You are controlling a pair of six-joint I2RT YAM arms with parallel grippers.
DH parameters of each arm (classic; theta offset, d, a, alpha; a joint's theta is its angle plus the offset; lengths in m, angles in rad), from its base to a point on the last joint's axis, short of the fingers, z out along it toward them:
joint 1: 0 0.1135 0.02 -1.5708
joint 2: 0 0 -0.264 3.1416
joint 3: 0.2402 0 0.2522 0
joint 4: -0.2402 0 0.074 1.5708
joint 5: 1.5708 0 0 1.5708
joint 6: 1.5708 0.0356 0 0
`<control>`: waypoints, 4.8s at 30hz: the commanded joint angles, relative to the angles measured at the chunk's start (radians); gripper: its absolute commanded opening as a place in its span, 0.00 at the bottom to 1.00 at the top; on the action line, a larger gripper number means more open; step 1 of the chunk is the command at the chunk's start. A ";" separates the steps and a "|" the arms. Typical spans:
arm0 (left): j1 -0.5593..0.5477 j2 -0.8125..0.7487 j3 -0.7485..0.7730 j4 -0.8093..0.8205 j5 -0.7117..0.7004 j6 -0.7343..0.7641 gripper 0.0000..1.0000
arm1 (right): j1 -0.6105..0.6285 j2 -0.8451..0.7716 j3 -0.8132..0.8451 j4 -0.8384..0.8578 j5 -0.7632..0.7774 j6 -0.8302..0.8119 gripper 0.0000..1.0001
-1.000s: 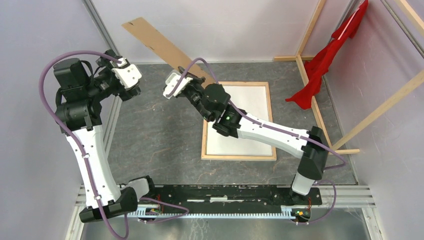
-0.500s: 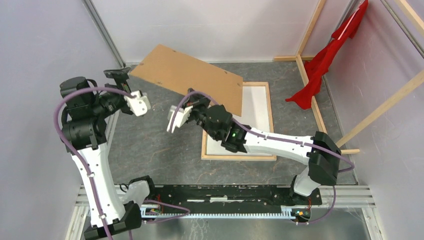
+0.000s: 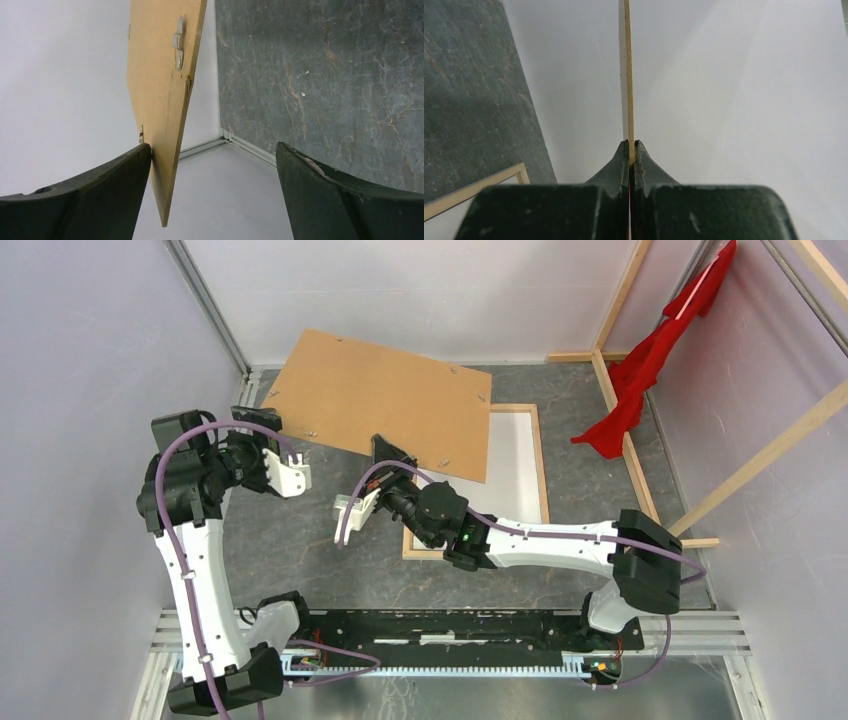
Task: Put the photo into the frame
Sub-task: Turn over the photo frame item at the center of the board, then place the photo frame item in the photo frame.
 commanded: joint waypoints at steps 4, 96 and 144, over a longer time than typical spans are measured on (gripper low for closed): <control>0.000 -0.036 -0.036 0.217 0.079 -0.103 0.99 | 0.033 -0.053 0.017 0.148 0.000 -0.093 0.00; -0.223 -0.195 -0.669 1.242 -0.383 -0.355 0.61 | -0.240 0.177 0.265 0.027 0.338 2.700 0.00; -0.222 0.145 -0.236 0.132 0.162 -0.692 1.00 | -1.033 -0.453 -0.144 -0.786 -1.580 2.042 0.00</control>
